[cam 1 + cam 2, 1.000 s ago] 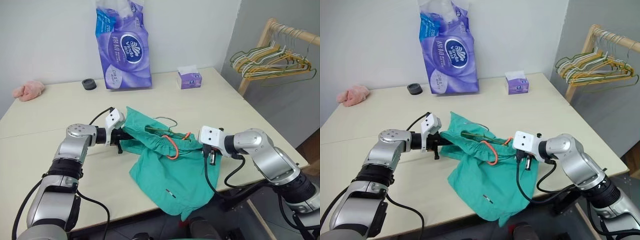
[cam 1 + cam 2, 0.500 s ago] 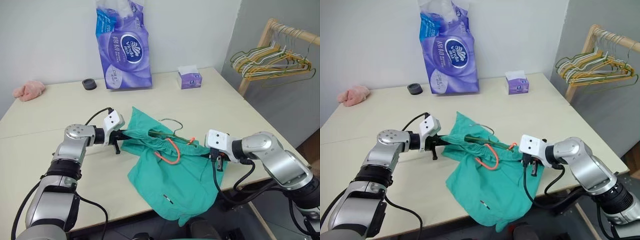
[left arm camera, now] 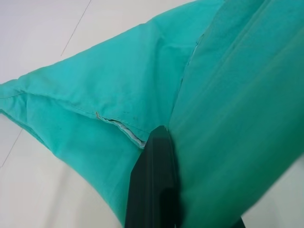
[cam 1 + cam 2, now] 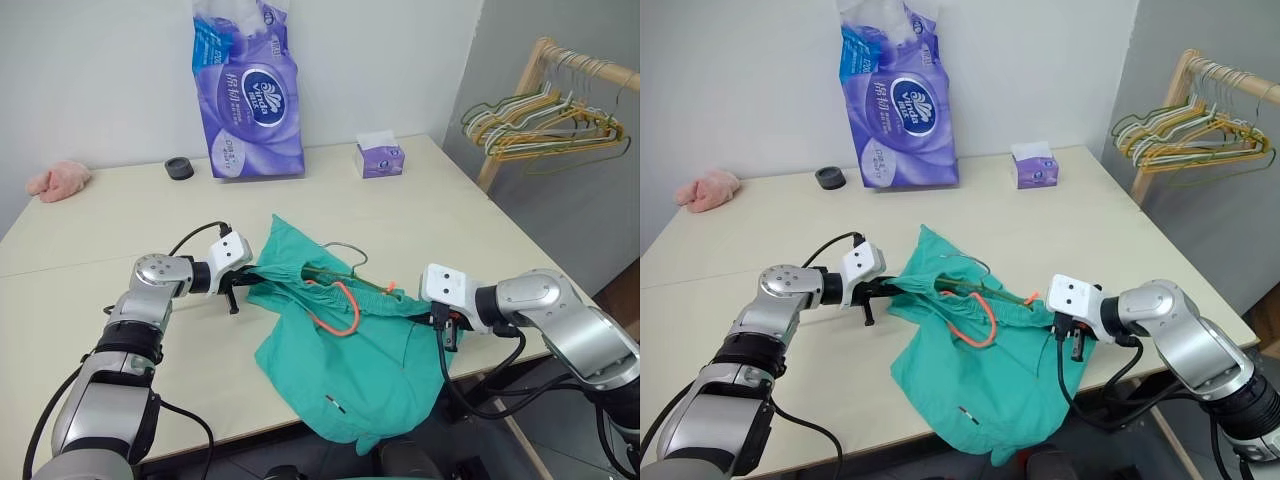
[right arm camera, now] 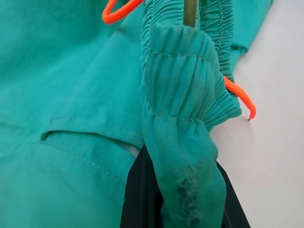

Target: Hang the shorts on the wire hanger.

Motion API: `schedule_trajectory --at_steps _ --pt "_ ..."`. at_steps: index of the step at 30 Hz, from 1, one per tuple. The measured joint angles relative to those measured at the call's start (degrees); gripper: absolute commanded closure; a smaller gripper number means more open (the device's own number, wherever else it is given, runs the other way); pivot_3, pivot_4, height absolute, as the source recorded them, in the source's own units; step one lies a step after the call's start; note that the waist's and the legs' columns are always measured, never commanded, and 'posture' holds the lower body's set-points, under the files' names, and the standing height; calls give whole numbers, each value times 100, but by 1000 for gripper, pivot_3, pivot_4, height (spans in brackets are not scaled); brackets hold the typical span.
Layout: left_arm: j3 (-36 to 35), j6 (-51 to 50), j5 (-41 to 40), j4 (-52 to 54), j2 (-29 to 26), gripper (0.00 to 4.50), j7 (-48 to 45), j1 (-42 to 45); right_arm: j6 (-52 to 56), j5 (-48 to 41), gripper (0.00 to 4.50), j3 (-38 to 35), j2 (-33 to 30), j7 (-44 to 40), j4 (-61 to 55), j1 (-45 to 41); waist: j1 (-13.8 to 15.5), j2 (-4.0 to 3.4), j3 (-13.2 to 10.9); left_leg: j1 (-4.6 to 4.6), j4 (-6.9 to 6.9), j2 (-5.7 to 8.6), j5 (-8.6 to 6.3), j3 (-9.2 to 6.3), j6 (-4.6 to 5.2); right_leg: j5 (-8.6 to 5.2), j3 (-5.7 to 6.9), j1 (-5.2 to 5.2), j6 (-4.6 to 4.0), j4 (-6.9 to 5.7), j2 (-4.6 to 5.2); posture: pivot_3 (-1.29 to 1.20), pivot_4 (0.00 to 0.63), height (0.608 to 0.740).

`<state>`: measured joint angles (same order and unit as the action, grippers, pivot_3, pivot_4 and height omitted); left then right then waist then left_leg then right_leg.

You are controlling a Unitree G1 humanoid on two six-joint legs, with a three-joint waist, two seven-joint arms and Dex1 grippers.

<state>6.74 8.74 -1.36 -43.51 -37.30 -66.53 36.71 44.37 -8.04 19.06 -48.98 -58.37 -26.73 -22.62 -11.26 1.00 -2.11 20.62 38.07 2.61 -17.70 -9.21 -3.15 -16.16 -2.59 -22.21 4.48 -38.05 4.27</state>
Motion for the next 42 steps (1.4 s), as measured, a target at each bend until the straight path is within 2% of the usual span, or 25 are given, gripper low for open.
schedule_trajectory --at_steps 15,22,25,31,34,37,39,42 --pt "36 452 256 -424 0 4465 291 9 119 -226 4500 -230 -76 111 -1 156 1 1 1 0 0 1 0 -1 0 0 3 0 0 -1 1 -210 0 740" --pt "-36 334 130 -410 92 4465 381 4 137 -229 4500 -230 -53 217 -1 154 3 1 1 1 1 2 0 -1 0 0 3 0 0 -1 3 -208 0 740" --pt "-104 186 9 -302 105 3844 340 -32 143 -230 4500 -230 -36 223 -1 151 0 1 1 1 1 2 0 -1 0 0 3 0 0 -2 3 -207 0 740" --pt "-188 186 -44 37 103 2083 526 -206 223 -241 4500 -230 5 244 -1 150 4 1 2 1 2 2 0 -2 0 0 3 0 0 -1 3 -212 0 740" --pt "-312 177 -88 107 36 2083 644 -230 344 -308 4500 -268 52 330 -1 161 -2 1 2 1 1 1 0 -2 0 0 2 0 0 -2 3 -229 0 740" --pt "-749 -101 -365 252 -166 2083 829 -234 517 -485 4500 -565 104 470 -14 305 -14 1 2 5 1 -1 0 -3 0 0 3 -4 0 -2 3 -252 0 740" --pt "-1121 -664 -766 757 -353 2083 794 -341 712 -584 4500 -792 110 606 -26 480 -21 -3 4 7 1 0 0 -3 0 0 2 -4 0 -2 4 -268 0 740" --pt "-1369 -1639 -1393 1860 -299 2083 690 -653 1144 -736 4500 -1128 168 868 -109 752 -5 -27 25 7 5 10 0 -2 1 0 4 4 0 -2 17 -292 0 740"
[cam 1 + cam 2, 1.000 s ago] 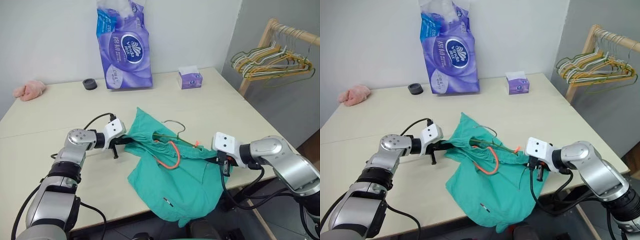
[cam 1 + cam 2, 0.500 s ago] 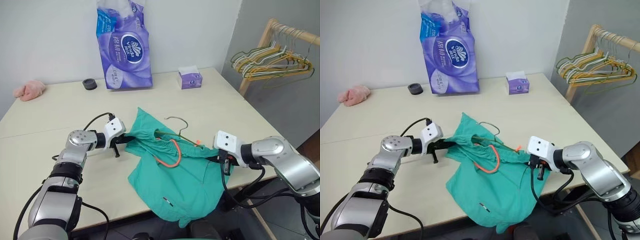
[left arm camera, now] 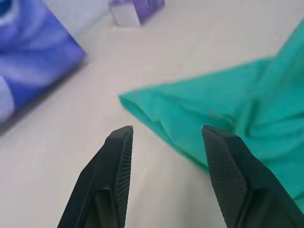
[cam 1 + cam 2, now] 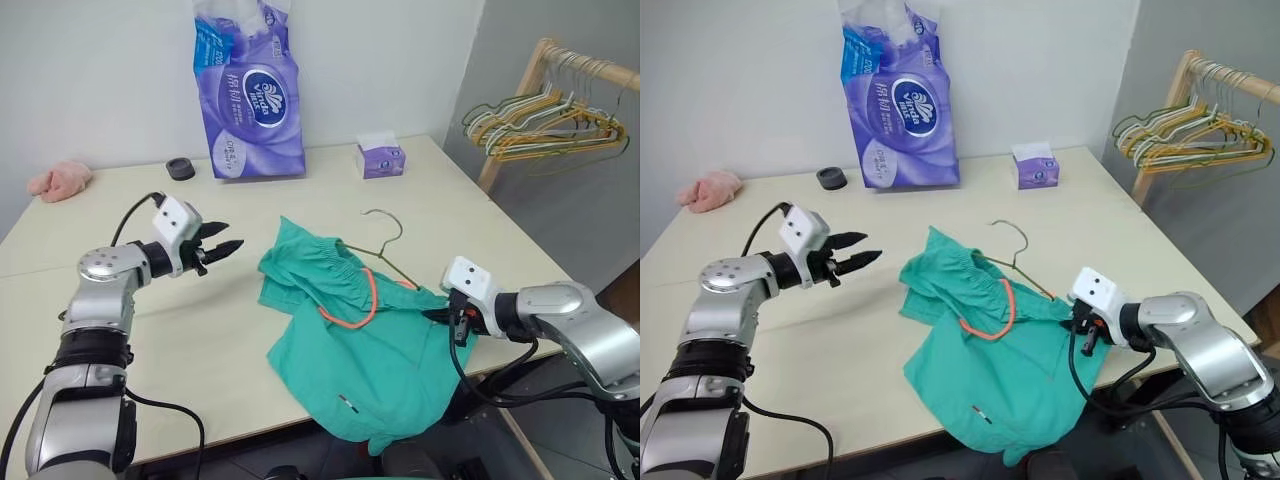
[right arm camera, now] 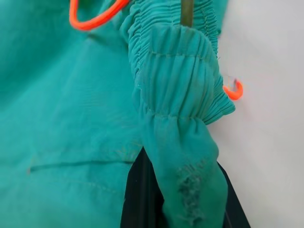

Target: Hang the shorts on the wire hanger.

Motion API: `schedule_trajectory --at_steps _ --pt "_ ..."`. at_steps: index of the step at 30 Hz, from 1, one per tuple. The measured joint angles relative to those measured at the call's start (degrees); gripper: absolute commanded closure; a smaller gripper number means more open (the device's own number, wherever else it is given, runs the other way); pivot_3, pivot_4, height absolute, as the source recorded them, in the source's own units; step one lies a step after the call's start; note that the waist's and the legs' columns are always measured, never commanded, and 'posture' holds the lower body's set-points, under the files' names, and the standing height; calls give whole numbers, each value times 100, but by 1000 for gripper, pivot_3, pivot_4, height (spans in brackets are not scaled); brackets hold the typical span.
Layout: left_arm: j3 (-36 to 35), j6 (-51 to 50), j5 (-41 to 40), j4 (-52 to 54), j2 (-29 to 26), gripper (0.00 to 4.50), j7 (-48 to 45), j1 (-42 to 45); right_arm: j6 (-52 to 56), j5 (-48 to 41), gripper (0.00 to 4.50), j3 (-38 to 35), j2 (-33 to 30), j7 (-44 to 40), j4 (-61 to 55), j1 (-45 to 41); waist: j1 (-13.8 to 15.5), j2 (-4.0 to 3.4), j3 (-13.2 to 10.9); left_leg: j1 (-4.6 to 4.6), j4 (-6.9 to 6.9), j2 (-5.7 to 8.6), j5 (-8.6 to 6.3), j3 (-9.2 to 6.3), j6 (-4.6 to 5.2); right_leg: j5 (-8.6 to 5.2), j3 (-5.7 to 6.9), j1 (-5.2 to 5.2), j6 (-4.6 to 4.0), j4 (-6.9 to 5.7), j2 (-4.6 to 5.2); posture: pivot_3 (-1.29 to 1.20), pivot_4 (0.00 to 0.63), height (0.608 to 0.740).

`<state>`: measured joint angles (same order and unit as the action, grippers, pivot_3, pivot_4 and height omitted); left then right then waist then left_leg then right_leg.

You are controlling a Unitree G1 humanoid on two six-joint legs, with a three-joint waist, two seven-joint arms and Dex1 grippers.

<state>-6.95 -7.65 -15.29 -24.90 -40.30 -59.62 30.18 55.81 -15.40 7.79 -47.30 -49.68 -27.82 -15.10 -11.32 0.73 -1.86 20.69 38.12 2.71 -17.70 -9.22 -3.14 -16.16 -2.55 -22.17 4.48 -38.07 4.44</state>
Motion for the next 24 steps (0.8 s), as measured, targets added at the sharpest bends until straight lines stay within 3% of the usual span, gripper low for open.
schedule_trajectory --at_steps 5,8,12,15,20,24 --pt "455 -1401 -669 1671 498 2083 -150 -347 737 -271 4500 -854 49 439 -380 600 -10 -5 5 3 6 2 0 -2 1 0 5 6 0 0 3 -374 0 740" --pt "1086 -1918 -1189 2546 975 2083 -618 -221 1675 -415 4500 -1853 157 696 -819 1119 -16 -16 12 11 11 9 0 0 1 0 6 10 0 2 9 -415 4 740" --pt "1637 -2363 -1781 3130 1128 2083 -1416 118 2951 -518 4500 -2981 82 871 -1172 1312 -309 -71 47 3 2 4 -12 12 23 -2 2 14 3 5 3 -454 14 740" --pt "1745 -2320 -1777 3077 1155 2083 -1625 387 3414 -581 4500 -3554 73 923 -1327 1455 -514 -96 60 -20 -8 -9 -28 38 51 -12 4 39 5 15 -22 -484 22 740" --pt "2272 -1405 -1033 2525 1570 2083 -1708 765 3626 -714 4500 -4577 -13 1151 -1124 1597 -651 -104 54 -69 -7 -11 -56 66 96 -35 6 107 12 42 -19 -514 31 740" --pt "2512 -685 -562 2144 2156 2083 -1508 1096 3627 -748 4500 -5051 -805 1483 -1 1045 -781 -122 41 -75 -6 10 -62 104 107 -43 -13 115 27 48 22 -518 40 740"
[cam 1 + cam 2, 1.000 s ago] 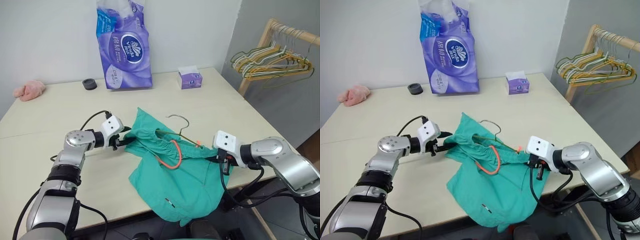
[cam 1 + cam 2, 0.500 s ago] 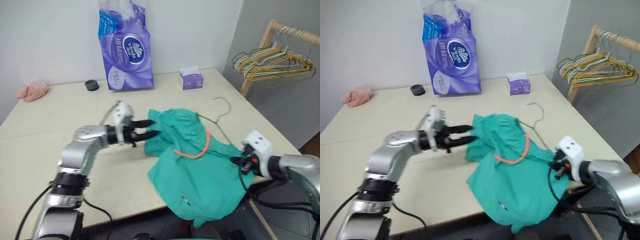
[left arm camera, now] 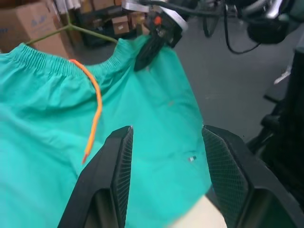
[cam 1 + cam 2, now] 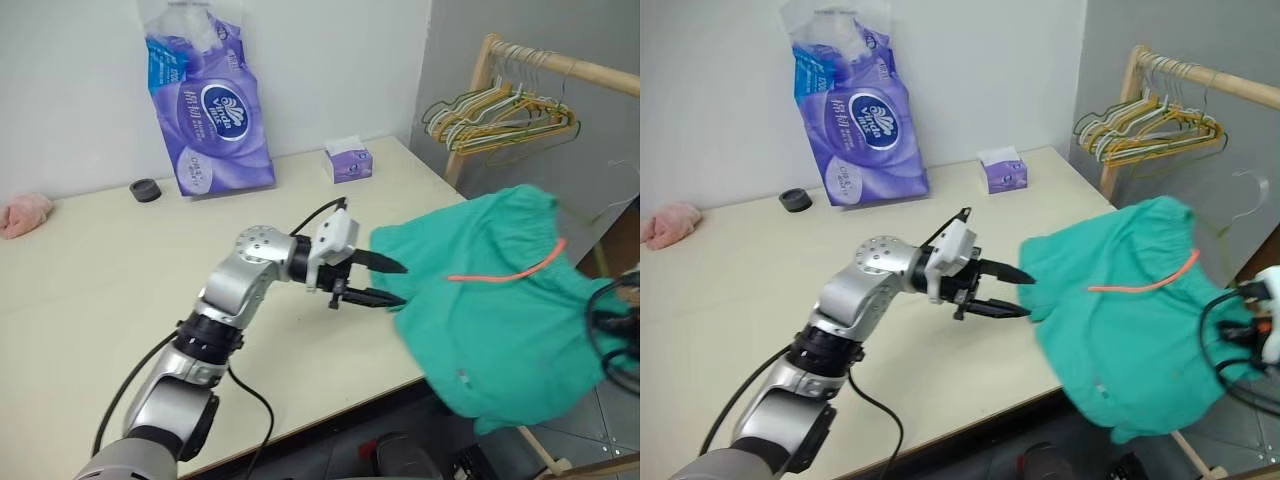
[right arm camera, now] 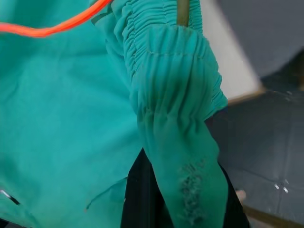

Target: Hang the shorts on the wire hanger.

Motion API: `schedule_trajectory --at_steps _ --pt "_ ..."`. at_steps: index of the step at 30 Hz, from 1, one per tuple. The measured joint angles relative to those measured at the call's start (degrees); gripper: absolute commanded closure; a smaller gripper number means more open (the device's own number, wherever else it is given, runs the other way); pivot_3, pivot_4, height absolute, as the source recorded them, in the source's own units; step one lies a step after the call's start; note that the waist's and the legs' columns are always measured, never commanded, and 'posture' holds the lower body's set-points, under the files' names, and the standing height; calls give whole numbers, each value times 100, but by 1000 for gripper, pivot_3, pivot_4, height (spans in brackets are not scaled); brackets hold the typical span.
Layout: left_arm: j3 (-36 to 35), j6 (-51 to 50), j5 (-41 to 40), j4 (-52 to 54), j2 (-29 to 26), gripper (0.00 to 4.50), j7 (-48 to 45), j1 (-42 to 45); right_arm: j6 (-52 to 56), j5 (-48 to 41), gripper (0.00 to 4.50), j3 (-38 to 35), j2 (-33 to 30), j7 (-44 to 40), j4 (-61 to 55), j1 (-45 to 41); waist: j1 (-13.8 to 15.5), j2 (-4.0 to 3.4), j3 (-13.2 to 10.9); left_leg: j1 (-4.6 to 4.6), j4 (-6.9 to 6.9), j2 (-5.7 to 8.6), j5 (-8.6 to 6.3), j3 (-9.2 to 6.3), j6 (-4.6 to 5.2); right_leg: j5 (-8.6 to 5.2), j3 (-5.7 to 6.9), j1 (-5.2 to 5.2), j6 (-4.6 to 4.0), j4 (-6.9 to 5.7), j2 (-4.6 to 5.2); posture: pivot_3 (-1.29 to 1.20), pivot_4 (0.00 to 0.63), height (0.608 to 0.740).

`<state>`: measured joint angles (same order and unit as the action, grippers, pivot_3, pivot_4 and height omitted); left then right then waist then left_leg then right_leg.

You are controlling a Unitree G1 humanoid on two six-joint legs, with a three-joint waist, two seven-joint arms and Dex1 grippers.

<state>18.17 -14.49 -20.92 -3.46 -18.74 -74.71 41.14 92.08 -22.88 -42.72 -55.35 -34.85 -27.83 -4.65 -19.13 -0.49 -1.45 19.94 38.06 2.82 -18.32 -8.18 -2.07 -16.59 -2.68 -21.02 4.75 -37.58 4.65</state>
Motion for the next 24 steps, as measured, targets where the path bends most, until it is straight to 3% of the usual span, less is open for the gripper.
schedule_trajectory --at_steps 6,15,24 --pt "260 554 358 -88 437 2083 51 176 -1 99 4500 259 -1061 567 1582 -1589 -310 -27 -23 -15 -4 -11 -18 50 34 -19 11 47 28 42 18 -511 47 740" --pt "292 880 618 -331 776 2083 204 433 -188 389 4500 1937 -1663 894 4194 -3500 -443 -81 -102 -40 2 52 -40 62 70 -47 0 94 93 63 83 -493 71 740" --pt "303 976 700 -391 1118 2083 396 549 -803 796 4500 3244 -1893 756 6250 -4667 -465 -92 -175 -42 1 57 -41 74 73 -53 -7 107 110 65 89 -463 78 740"
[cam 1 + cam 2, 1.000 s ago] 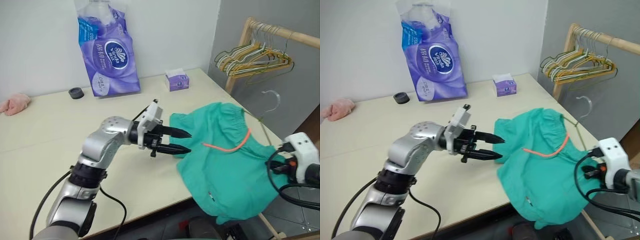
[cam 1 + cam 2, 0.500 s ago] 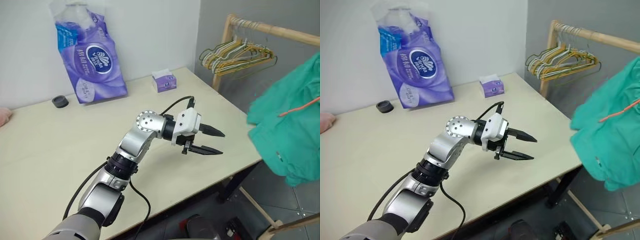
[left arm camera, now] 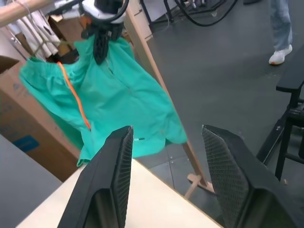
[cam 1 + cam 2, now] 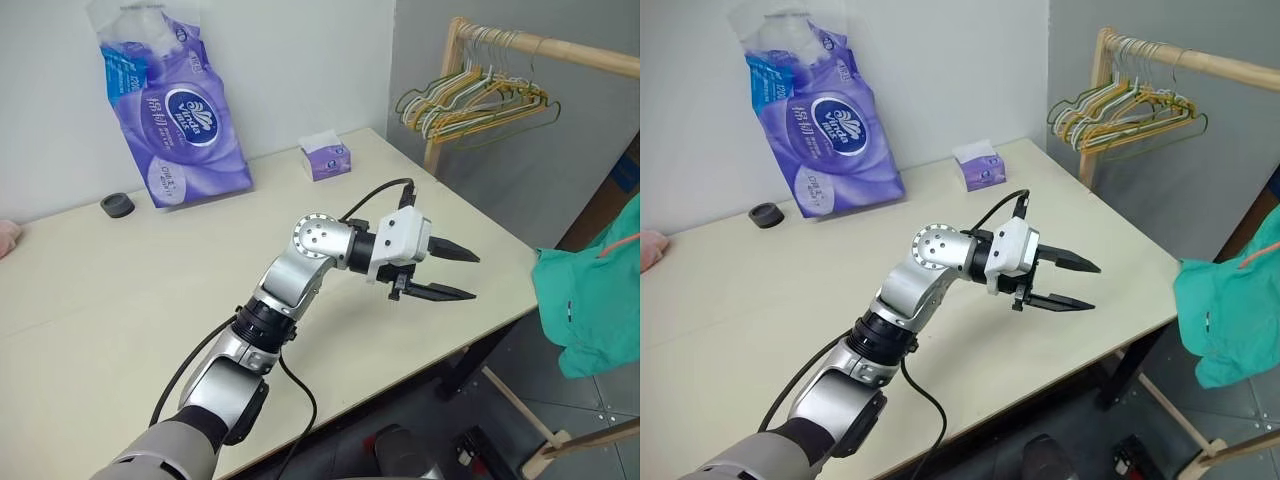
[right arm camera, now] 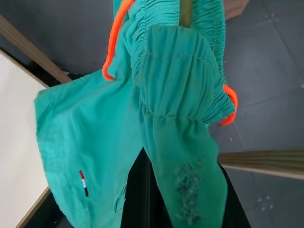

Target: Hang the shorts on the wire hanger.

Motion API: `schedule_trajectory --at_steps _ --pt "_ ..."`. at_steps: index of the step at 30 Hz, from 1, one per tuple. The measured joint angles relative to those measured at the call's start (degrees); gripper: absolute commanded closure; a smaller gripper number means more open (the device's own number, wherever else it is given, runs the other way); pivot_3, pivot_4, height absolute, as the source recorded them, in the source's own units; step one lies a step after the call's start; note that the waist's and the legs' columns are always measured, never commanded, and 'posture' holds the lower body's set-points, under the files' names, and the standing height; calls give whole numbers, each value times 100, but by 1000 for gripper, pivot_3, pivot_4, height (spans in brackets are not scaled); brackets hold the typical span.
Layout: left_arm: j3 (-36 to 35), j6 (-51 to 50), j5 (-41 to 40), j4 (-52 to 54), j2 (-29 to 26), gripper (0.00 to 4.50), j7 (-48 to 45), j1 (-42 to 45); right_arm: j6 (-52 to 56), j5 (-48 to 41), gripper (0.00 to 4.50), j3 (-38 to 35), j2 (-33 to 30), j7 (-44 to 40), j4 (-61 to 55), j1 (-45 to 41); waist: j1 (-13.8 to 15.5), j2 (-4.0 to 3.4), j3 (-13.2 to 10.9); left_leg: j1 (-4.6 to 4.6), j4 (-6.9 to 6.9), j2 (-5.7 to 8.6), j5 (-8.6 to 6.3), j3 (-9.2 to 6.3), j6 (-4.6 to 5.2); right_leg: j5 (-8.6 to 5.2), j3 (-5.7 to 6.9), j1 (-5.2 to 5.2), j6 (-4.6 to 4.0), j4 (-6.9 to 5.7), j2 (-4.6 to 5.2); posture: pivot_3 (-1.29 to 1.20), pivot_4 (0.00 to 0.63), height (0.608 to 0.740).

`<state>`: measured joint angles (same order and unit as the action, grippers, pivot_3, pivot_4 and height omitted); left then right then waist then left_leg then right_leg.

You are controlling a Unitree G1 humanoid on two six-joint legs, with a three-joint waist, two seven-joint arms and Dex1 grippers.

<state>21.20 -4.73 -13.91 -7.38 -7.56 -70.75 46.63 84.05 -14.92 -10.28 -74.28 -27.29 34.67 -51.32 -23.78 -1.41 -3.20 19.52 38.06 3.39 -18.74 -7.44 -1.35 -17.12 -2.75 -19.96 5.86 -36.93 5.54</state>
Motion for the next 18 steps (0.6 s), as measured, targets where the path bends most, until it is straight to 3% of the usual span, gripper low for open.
schedule_trajectory --at_steps 12,15,18 --pt "4 36 9 -287 336 2083 154 326 -53 40 4500 214 55 -209 207 -243 8 8 -6 -14 2 3 0 -4 -1 -2 3 15 12 6 2 -463 70 740" --pt "4 84 13 -420 440 2049 212 435 -41 83 3757 -44 185 50 288 -477 8 7 -6 -20 1 4 -1 -6 -1 -2 3 16 13 6 4 -464 65 740" --pt "0 150 32 -513 498 2049 274 509 70 151 2706 -479 328 422 270 -805 9 7 -6 -21 0 5 -1 -7 -2 -2 3 16 13 6 4 -465 61 740"
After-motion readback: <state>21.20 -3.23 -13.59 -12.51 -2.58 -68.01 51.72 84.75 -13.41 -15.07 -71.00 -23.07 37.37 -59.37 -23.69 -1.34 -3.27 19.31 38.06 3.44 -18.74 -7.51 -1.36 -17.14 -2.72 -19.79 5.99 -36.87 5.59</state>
